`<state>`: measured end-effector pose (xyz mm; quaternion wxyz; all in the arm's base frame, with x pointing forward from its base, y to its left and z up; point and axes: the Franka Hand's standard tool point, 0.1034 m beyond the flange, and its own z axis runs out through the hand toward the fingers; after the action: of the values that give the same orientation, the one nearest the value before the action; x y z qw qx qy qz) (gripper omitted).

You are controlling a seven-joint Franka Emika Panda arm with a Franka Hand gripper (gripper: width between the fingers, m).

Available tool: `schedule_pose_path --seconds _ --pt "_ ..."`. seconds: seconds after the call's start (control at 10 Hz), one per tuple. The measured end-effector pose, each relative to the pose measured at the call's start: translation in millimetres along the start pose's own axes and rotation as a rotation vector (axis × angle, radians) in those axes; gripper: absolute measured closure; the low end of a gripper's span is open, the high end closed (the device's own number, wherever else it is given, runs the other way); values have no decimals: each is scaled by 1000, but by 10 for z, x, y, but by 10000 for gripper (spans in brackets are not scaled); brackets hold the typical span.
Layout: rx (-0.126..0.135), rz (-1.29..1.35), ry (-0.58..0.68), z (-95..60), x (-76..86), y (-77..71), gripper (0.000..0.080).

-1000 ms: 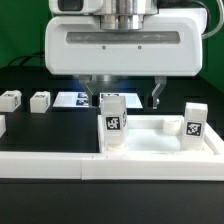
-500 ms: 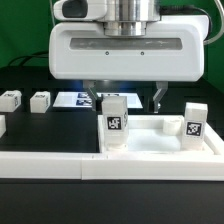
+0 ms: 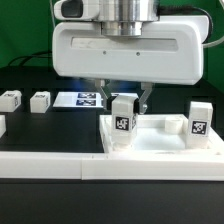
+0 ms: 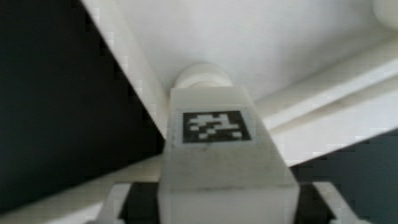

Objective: Assemble square table

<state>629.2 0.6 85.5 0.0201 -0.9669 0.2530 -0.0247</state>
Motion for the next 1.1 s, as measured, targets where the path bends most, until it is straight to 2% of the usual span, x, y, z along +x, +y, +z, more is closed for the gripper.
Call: schedule_pose_path --seconds 0.2,0.8,1.0,1.1 --pt "10 239 48 10 8 46 503" --pt "54 1072 -3 30 -48 69 505" --pt "64 1222 -19 30 -79 25 505" --pt "64 1215 -19 33 -83 17 505"
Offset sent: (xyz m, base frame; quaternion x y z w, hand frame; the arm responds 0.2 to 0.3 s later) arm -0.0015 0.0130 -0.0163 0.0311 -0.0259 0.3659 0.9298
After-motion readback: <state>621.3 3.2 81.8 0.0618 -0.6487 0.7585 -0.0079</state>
